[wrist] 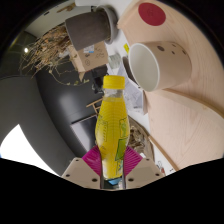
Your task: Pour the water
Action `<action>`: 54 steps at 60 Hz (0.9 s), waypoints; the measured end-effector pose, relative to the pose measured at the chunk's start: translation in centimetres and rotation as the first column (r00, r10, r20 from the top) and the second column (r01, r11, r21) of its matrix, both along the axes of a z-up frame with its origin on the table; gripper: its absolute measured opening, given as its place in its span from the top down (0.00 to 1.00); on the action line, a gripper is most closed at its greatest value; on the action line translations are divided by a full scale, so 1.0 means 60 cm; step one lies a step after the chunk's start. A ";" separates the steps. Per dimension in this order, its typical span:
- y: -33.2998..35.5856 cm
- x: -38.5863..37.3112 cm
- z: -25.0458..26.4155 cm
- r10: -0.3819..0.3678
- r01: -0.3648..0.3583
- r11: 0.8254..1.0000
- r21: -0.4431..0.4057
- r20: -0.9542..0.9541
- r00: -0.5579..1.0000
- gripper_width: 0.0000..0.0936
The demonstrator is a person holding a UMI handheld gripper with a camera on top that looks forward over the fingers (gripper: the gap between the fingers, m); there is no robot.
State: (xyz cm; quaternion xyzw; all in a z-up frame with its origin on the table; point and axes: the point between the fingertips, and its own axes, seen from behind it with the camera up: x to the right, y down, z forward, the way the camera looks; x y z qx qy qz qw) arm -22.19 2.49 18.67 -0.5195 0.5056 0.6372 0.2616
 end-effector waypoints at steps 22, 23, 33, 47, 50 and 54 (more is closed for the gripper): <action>0.013 0.148 0.182 -0.200 -0.133 0.951 0.281 0.880 0.431 0.74; 0.013 0.160 0.188 -0.216 -0.134 0.949 0.287 0.896 0.388 0.74; 0.015 0.313 0.191 -0.290 -0.123 0.950 0.286 0.957 -0.022 0.74; 0.009 0.466 -0.004 -0.130 -0.079 0.991 0.111 0.943 -0.305 0.74; 0.007 0.483 -0.047 -0.089 -0.071 0.995 0.070 0.943 -0.322 0.74; 0.001 0.492 -0.107 -0.048 -0.062 0.998 0.029 0.945 -0.324 0.74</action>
